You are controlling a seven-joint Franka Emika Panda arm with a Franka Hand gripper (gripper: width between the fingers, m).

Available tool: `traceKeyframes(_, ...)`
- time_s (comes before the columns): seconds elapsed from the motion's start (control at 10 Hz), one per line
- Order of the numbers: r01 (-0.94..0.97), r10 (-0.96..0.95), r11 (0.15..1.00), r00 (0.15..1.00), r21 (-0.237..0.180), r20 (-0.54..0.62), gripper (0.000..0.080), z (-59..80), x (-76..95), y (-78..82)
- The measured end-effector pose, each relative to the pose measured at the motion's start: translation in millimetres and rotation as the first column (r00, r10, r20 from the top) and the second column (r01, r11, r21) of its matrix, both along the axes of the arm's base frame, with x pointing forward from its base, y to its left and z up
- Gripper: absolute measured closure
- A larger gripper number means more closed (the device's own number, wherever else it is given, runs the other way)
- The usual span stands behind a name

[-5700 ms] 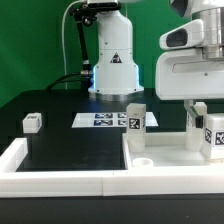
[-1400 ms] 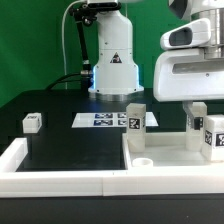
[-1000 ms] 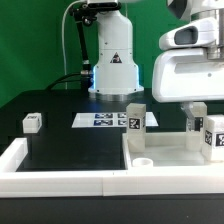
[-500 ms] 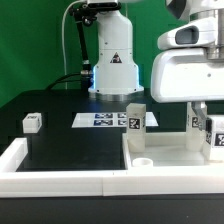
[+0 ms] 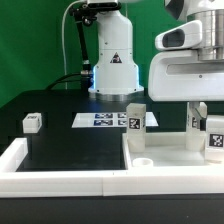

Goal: Assemble square table

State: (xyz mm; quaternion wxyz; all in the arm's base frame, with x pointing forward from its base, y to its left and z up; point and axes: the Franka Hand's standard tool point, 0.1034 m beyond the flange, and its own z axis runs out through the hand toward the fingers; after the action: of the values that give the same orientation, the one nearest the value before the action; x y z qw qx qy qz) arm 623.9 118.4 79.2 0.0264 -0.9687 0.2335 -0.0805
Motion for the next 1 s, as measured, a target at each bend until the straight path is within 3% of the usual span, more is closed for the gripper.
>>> traceKeyframes(0.2,0.241,-0.24,0.97,0.971,0.037,-0.015,0.0509,-0.6,-0.9,-1.3)
traceKeyframes(0.6,0.642,-0.637,0.764,0.767,0.063,-0.083,0.0508,-2.0,-2.5,1.2)
traceKeyframes(0.9,0.748,-0.74,0.659,0.664,0.082,-0.106,0.0508,-2.1,-2.5,-0.1)
traceKeyframes(1.0,0.739,-0.731,0.669,0.674,0.081,-0.105,0.0508,-2.4,-2.7,0.0)
